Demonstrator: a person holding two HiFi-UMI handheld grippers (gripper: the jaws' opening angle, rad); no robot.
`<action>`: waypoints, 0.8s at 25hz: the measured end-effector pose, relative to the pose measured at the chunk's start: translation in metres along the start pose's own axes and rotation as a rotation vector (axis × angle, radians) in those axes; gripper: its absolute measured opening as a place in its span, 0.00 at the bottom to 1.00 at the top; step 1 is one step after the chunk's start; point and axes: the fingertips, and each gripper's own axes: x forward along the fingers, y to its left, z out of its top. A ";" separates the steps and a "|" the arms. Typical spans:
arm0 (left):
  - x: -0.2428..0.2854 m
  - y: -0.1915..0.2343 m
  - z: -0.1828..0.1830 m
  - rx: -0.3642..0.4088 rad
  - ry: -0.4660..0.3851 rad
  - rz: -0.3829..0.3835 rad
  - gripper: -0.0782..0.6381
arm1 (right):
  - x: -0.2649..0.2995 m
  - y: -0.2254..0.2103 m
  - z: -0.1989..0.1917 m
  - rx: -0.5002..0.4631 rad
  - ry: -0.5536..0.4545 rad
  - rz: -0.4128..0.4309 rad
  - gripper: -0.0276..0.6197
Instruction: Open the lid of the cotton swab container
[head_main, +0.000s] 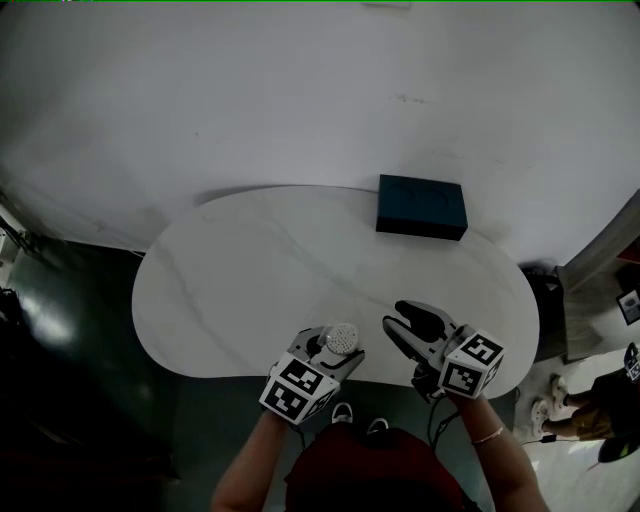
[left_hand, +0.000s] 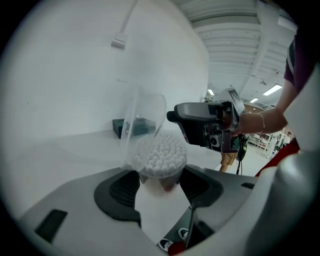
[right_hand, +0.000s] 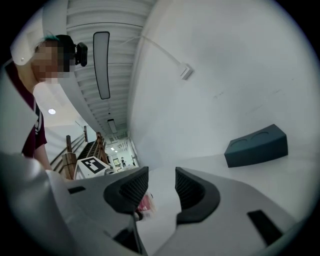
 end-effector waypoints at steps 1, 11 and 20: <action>0.000 0.001 0.002 -0.007 -0.010 0.012 0.48 | -0.002 -0.001 -0.001 -0.002 -0.002 -0.008 0.32; -0.008 0.009 0.009 -0.095 -0.067 0.115 0.48 | -0.014 -0.001 -0.011 -0.017 -0.010 -0.047 0.23; -0.018 0.014 0.015 -0.140 -0.118 0.186 0.48 | -0.021 0.007 -0.019 -0.056 0.003 -0.055 0.09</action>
